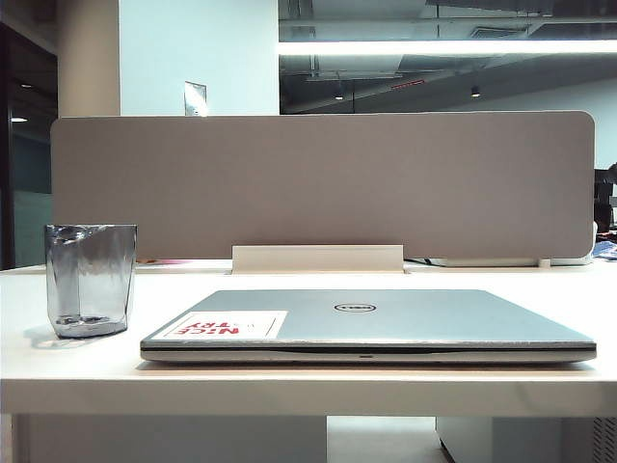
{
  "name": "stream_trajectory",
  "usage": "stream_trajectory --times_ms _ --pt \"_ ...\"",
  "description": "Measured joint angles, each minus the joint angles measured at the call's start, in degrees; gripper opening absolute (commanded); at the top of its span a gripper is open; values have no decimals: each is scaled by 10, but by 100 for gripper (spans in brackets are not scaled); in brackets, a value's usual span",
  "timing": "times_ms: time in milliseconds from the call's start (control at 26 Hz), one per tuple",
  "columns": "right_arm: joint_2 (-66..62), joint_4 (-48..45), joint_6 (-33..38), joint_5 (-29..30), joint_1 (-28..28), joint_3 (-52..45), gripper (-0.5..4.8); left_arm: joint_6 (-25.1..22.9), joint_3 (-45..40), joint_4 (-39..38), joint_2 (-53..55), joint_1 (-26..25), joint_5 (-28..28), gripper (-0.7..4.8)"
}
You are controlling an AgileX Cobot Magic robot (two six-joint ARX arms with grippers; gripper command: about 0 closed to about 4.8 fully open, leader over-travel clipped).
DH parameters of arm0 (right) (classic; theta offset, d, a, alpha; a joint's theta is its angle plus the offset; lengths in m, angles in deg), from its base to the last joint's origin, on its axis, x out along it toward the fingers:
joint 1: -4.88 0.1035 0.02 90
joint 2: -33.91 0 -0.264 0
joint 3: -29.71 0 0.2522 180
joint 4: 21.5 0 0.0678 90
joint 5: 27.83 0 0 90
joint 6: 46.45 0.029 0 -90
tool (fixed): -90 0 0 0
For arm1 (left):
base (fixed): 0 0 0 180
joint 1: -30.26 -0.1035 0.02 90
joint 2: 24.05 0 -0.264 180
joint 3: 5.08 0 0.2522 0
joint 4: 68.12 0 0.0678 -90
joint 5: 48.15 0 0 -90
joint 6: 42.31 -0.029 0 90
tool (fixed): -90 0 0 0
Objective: Pick up the water cup and place it on the side of the laptop away from you.
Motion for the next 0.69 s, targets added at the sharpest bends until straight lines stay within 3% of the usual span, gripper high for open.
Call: stream_trajectory --times_ms 116,270,462,578,693 --pt "0 3 0 10 0 0 -8 -38 0 31 75 0 -54 -1" --pt "0 6 0 10 0 0 -8 -64 0 53 150 0 -84 37" --pt "0 7 0 11 0 0 -8 -86 0 130 281 0 -134 154" --pt "0 11 0 11 0 0 -8 -162 6 177 356 0 -200 161" --pt "0 11 0 11 0 0 -8 -183 17 182 393 0 -216 161"
